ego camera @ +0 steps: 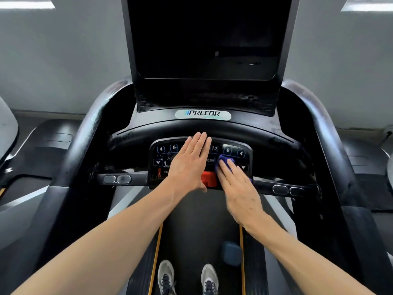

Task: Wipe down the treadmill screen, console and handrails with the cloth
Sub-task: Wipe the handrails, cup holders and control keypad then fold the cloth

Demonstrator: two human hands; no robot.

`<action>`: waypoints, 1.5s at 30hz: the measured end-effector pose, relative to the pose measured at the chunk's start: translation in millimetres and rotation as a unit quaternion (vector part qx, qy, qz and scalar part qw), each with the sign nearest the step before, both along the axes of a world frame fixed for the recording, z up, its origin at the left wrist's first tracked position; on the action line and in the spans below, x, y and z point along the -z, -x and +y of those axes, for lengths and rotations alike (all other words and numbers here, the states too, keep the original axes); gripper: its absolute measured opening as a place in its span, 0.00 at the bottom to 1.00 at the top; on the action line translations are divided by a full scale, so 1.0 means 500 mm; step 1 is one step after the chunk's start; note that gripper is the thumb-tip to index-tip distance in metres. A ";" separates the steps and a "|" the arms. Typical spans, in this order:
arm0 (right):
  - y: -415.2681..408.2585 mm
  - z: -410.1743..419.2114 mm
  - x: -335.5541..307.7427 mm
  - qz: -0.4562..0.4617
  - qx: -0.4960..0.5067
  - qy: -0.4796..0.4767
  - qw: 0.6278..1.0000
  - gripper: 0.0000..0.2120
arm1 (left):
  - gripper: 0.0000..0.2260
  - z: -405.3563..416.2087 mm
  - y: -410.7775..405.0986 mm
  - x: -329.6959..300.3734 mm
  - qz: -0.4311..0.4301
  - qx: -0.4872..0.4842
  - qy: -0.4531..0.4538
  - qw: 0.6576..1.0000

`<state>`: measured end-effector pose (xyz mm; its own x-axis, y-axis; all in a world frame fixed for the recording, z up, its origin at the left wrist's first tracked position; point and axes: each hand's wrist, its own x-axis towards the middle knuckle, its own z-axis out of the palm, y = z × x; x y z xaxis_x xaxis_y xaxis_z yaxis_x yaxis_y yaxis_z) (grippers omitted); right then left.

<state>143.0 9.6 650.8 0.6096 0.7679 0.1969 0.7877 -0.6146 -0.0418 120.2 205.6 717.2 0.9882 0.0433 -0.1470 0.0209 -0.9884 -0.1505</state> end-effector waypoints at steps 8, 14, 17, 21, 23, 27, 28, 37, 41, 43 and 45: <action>-0.005 -0.008 -0.005 0.006 0.074 -0.029 0.997 0.31 | 0.69 0.008 0.001 -0.002 0.004 0.009 -0.009 1.000; -0.084 0.028 -0.053 0.024 0.147 -0.057 0.987 0.32 | 0.68 0.005 -0.001 -0.003 0.004 0.005 -0.002 1.000; -0.005 0.014 -0.007 0.034 0.138 -0.058 0.988 0.32 | 0.68 0.004 -0.001 -0.005 0.013 0.006 -0.011 1.000; -0.015 0.018 -0.002 0.045 0.078 -0.049 0.995 0.30 | 0.66 -0.015 -0.008 -0.001 -0.002 0.001 -0.031 1.000; -0.031 0.026 -0.017 0.061 0.157 -0.057 0.984 0.33 | 0.66 -0.026 -0.010 0.002 -0.005 -0.001 -0.029 1.000; 0.052 0.020 0.012 0.072 0.161 -0.037 0.984 0.42 | 0.64 -0.044 -0.015 0.003 -0.002 -0.002 -0.026 1.000; 0.058 0.013 0.012 0.078 0.141 -0.031 0.986 0.42 | 0.64 -0.047 -0.016 0.004 -0.001 -0.002 -0.034 0.999; -0.035 0.012 -0.084 0.152 0.244 -0.327 0.900 0.08 | 0.57 -0.055 -0.019 0.009 -0.001 -0.007 -0.054 0.999; -0.022 -0.015 -0.140 0.260 0.326 -0.445 0.792 0.12 | 0.66 -0.055 -0.019 0.008 0.016 -0.007 -0.055 0.998; -0.031 -0.023 -0.147 0.264 0.345 -0.447 0.782 0.14 | 0.66 -0.054 -0.020 0.010 0.012 -0.006 -0.050 0.999; -0.043 -0.028 -0.140 0.259 0.349 -0.445 0.783 0.14 | 0.66 -0.054 -0.020 0.014 0.009 -0.004 -0.051 0.999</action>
<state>164.7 -4.4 720.6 0.9947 -0.0884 0.0524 0.0089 -0.4332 -0.9012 130.4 178.6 710.4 0.9849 0.0670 -0.1597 0.0251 -0.9676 -0.2512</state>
